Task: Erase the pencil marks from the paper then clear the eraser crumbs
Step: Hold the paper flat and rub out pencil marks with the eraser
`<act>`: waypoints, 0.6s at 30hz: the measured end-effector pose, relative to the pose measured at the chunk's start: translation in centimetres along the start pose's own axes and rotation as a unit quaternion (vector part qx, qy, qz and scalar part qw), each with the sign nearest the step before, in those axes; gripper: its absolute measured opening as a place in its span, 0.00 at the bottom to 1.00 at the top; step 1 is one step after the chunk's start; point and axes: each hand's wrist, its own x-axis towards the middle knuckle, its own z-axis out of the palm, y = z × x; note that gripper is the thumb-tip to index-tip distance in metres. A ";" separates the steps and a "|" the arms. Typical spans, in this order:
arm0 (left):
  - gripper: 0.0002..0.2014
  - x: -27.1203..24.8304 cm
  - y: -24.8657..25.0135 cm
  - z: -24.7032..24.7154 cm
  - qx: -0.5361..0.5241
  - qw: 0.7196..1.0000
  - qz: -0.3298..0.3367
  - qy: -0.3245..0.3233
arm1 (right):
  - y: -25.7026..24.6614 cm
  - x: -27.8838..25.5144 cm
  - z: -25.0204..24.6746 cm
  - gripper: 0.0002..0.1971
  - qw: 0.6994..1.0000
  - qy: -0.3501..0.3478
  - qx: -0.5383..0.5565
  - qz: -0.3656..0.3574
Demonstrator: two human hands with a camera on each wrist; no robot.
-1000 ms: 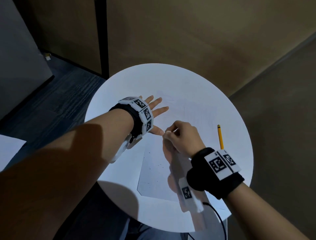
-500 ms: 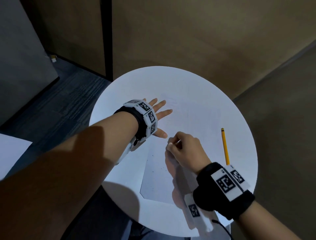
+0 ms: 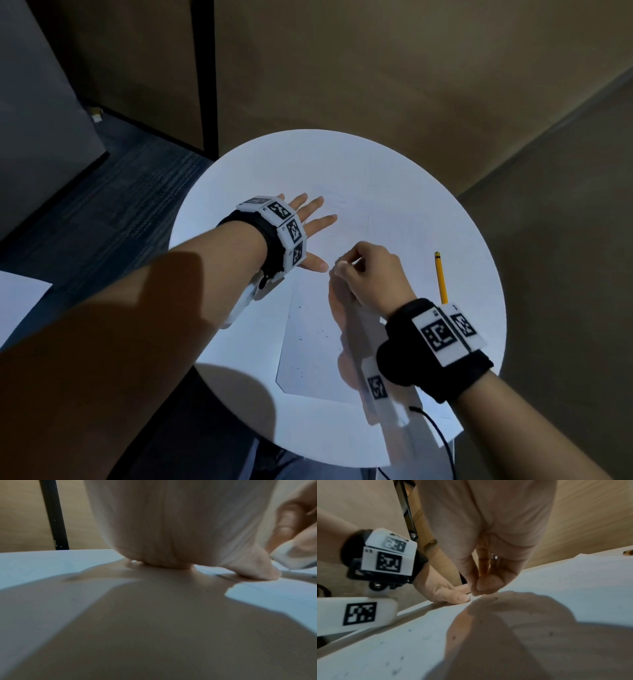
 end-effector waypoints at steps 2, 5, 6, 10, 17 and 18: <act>0.45 0.0 0.1 0.0 0.000 1.000 -0.001 0.000 | 0.2 -0.3 0.9 0.06 1.000 0.017 0.000 0.009; 0.46 -0.1 0.0 0.0 -0.007 1.000 0.002 -0.001 | 0.3 -1.7 1.2 0.05 0.999 -0.031 -0.002 -0.008; 0.46 0.0 -0.1 0.0 -0.010 1.000 0.004 -0.001 | 0.2 -1.8 0.9 0.06 0.999 -0.049 0.000 -0.010; 0.46 0.2 -0.2 0.2 -0.004 1.000 0.001 0.003 | 0.1 -0.2 0.3 0.05 1.000 -0.006 0.009 -0.007; 0.45 0.1 -0.2 0.2 -0.006 1.000 0.001 -0.005 | -0.1 -1.5 0.7 0.05 0.997 -0.060 -0.030 -0.033; 0.45 0.2 -0.2 0.2 -0.003 1.000 0.000 -0.004 | -0.1 -1.1 0.4 0.05 0.998 -0.051 -0.033 -0.032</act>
